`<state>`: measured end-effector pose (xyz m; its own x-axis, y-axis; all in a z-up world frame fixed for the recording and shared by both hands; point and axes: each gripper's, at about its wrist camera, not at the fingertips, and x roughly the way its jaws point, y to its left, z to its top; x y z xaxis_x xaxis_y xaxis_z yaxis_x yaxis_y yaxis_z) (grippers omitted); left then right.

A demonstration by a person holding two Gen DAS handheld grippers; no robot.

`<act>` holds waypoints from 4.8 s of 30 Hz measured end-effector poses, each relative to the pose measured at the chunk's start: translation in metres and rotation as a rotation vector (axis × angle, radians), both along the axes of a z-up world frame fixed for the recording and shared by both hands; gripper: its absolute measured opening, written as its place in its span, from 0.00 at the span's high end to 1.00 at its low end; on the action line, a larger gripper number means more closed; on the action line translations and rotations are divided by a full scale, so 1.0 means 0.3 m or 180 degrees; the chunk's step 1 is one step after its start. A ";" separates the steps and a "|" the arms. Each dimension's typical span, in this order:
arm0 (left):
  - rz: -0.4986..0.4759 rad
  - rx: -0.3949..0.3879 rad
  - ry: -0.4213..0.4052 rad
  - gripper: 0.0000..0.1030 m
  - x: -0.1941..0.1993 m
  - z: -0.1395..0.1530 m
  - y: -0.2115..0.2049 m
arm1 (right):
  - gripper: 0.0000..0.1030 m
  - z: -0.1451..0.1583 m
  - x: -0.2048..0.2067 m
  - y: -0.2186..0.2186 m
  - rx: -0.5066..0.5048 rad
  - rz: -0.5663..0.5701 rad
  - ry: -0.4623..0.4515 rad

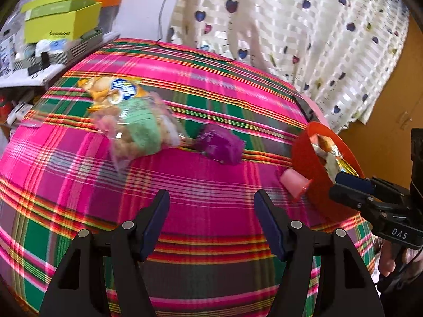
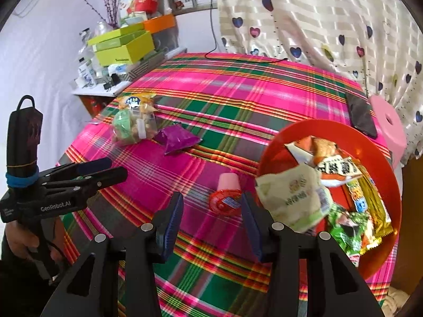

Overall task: Organize snacks
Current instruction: 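Move both grippers away from the basket toward the remaining snacks, then grasp the clear green-label snack bag with the left gripper while the right gripper grasps the purple packet, then carry the clear bag and purple packet over the red basket with both grippers, then open both grippers to drop the clear bag and purple packet into the basket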

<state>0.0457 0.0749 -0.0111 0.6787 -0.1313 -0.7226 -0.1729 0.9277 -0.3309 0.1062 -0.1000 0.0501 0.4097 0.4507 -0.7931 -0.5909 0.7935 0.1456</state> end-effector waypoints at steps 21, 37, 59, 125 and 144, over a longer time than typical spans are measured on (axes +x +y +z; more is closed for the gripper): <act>-0.0003 0.0584 -0.0387 0.35 0.145 0.090 0.266 | 0.50 -0.082 0.176 0.314 -0.0199 0.0564 0.0020; -0.0880 0.0766 -0.0102 0.35 0.211 -0.027 0.218 | 0.48 -0.217 0.289 0.478 -0.0518 0.0826 0.0201; -0.0238 0.0730 0.0110 0.60 0.184 -0.055 0.136 | 0.62 -0.126 0.206 0.327 -0.0168 0.0414 0.0096; -0.1416 0.0400 -0.0332 0.62 0.407 0.156 -0.567 | 0.52 0.039 0.047 -0.480 0.0265 -0.0685 -0.0153; -0.1147 0.0205 -0.0645 0.35 0.360 0.226 -0.411 | 0.52 0.052 0.055 -0.463 0.0328 -0.0698 -0.0191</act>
